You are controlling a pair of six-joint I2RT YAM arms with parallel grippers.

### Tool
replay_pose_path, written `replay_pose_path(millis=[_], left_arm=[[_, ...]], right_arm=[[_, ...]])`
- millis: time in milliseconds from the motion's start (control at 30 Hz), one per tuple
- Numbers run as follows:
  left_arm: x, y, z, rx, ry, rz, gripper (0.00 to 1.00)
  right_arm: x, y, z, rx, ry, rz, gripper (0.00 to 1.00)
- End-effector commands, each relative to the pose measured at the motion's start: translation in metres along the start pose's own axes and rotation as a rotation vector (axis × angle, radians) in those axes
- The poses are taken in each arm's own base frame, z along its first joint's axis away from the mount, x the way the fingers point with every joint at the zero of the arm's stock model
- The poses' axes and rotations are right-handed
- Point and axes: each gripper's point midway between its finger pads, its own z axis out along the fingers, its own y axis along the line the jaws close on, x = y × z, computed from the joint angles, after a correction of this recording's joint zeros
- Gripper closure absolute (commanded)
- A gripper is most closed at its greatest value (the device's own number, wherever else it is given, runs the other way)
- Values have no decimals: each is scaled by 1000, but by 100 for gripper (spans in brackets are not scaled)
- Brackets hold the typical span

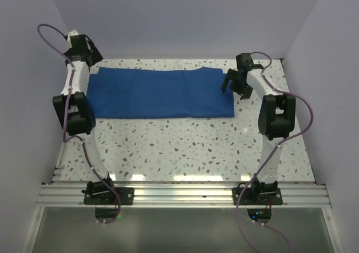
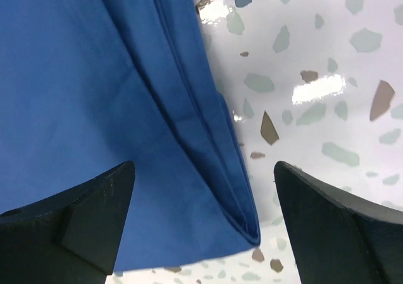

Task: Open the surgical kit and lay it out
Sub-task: Open the surgical kit at the center of the board.

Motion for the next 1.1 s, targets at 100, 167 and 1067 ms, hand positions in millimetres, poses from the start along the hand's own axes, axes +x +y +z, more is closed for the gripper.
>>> replay_pose_path(millis=[100, 167, 1067], left_arm=[[-5, 2, 42, 253, 13, -96, 10], [0, 7, 50, 278, 21, -105, 11], [105, -54, -100, 557, 223, -144, 15]], right_arm=[[-15, 10, -64, -103, -124, 31, 4], [-10, 7, -69, -102, -126, 36, 4], [-105, 105, 28, -349, -189, 50, 5]])
